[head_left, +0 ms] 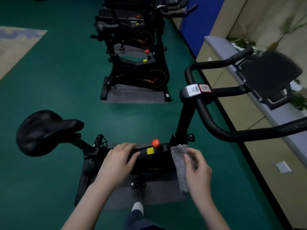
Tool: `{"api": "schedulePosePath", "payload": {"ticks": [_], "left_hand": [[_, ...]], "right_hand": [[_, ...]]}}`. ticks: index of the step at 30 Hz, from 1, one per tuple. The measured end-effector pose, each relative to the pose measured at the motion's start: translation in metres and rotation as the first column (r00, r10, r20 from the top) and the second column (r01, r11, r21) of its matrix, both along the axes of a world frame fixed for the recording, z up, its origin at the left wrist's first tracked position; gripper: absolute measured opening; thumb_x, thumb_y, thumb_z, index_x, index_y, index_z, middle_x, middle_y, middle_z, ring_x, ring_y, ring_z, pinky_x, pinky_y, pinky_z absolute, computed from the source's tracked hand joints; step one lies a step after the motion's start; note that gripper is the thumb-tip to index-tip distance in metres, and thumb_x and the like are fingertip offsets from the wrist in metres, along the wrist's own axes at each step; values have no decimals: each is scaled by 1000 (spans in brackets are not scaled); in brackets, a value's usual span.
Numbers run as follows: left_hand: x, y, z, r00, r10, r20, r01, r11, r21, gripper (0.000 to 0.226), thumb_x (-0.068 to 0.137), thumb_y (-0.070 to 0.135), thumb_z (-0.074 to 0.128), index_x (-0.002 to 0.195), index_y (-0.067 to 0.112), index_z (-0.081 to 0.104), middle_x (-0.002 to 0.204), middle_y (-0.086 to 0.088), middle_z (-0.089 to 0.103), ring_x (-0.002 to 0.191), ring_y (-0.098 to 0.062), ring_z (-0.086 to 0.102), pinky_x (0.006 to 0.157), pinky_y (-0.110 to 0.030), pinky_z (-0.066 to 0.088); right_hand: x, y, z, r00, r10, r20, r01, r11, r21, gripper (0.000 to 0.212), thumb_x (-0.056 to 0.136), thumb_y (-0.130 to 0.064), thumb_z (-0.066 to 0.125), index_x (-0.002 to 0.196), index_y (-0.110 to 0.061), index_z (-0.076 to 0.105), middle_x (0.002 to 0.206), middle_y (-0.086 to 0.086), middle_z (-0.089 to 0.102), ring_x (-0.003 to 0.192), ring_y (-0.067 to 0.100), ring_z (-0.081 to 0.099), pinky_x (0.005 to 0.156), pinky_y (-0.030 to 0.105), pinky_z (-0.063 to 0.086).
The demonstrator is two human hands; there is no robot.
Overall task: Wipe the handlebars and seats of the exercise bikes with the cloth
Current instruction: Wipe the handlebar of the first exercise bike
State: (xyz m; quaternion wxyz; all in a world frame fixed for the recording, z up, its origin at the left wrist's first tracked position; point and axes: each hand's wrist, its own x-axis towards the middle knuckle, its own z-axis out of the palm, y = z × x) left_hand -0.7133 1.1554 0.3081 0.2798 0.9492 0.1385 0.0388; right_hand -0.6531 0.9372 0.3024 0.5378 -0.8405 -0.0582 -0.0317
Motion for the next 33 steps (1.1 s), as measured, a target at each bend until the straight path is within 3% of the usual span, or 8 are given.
{"api": "schedulePosePath", "payload": {"ticks": [6,14,19,24,29,33], "left_hand": [[63,4,8,990,-128,53,129,991,-21,39,95,35,53,129,16,57,127,1,59,120,-19,52,102,-35,40],[136,10,22,935,-329,130,333,943,-8,39,95,35,53,130,18,56,126,3,59,118,-17,53,101,-36,42],[183,13,29,839,-497,220,508,861,7,37,94,27,57,128,14,58,123,1,60,115,-20,55,96,-38,45],[231,19,38,678,-636,368,666,743,56,37,93,24,58,127,10,58,128,-2,57,115,-22,54,94,-40,46],[282,11,45,559,-692,457,745,661,89,37,92,25,54,125,8,60,127,-4,58,114,-24,53,92,-39,43],[311,-5,45,457,-740,493,809,577,115,34,92,21,58,123,8,61,124,-3,59,116,-23,51,93,-36,40]], "right_hand": [[28,24,10,998,-38,51,38,999,0,31,94,-9,56,104,-39,58,110,-16,62,106,-9,55,81,0,39],[52,40,19,981,-173,88,174,985,-6,38,94,-5,56,103,-42,57,108,-12,63,103,-11,55,82,1,41],[65,58,22,924,-347,160,353,936,-8,37,90,2,59,104,-32,61,104,-14,62,101,-13,56,79,0,41],[80,83,37,811,-545,212,553,833,27,35,89,1,59,103,-31,62,104,-12,63,99,-9,58,80,3,43],[115,98,59,637,-693,339,724,688,47,30,90,4,57,105,-21,63,103,-11,61,98,-12,57,81,3,43],[146,97,69,498,-756,425,848,527,-55,20,93,-2,56,109,-9,65,103,-1,61,98,-13,53,83,2,40]]}}
